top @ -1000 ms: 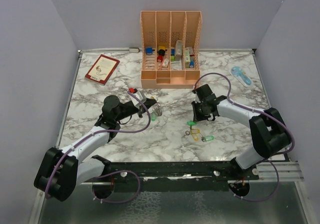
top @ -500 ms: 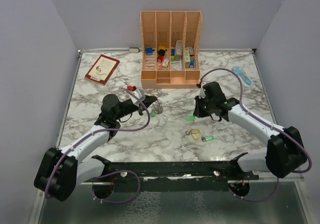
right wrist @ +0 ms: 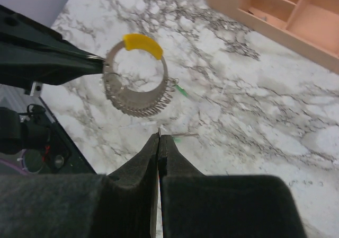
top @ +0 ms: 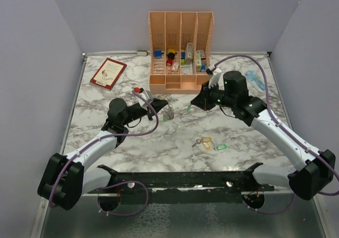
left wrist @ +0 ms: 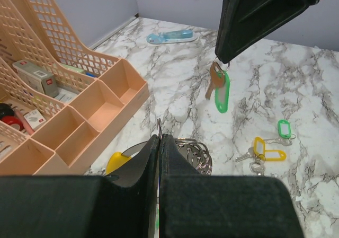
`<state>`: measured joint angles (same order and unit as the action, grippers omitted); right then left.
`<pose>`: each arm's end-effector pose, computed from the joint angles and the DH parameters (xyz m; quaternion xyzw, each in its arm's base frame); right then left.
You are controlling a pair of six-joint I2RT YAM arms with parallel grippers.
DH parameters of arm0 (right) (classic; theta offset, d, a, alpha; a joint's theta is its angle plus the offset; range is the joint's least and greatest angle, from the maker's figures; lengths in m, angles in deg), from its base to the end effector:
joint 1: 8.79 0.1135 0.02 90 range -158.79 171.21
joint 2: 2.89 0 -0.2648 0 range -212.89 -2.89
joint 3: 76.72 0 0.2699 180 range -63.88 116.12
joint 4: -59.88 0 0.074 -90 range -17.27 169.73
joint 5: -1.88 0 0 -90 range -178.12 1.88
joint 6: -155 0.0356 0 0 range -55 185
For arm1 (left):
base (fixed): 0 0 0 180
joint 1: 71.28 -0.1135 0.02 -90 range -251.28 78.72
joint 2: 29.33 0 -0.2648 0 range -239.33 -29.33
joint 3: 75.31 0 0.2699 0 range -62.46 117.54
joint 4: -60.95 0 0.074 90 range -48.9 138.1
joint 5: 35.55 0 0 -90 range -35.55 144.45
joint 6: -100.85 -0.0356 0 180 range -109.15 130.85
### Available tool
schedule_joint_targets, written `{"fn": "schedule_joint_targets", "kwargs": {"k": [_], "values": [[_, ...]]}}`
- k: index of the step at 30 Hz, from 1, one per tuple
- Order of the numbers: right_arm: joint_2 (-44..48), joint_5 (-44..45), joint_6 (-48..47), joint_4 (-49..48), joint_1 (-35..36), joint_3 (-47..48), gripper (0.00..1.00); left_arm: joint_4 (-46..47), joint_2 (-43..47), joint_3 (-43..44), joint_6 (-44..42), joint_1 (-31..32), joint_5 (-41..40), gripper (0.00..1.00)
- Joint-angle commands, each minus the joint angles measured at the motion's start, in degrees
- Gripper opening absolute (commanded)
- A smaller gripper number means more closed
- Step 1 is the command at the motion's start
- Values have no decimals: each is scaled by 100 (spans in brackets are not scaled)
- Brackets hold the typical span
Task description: Put the keys on the keyring
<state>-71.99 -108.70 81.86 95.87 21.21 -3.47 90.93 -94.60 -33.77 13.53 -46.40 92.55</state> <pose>0.2413 0.1538 0.3238 -0.1846 0.8443 0.3334 0.3767 0.2246 -0.1284 0.2565 0.3600 0.5724 -0.3792 0.6317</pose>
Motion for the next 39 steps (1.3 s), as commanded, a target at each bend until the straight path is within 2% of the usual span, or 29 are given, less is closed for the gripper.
{"fn": "schedule_joint_targets", "kwargs": {"k": [1, 13, 39], "values": [[-175, -335, 95, -433, 396, 402, 1, 94, 34, 261, 28, 57, 153, 0], [-716, -3, 12, -866, 1007, 755, 1, -474, 103, 389, -291, 172, 252, 0], [-1182, 62, -95, -829, 1190, 1065, 1, -475, 145, 427, -357, 210, 231, 0]]}}
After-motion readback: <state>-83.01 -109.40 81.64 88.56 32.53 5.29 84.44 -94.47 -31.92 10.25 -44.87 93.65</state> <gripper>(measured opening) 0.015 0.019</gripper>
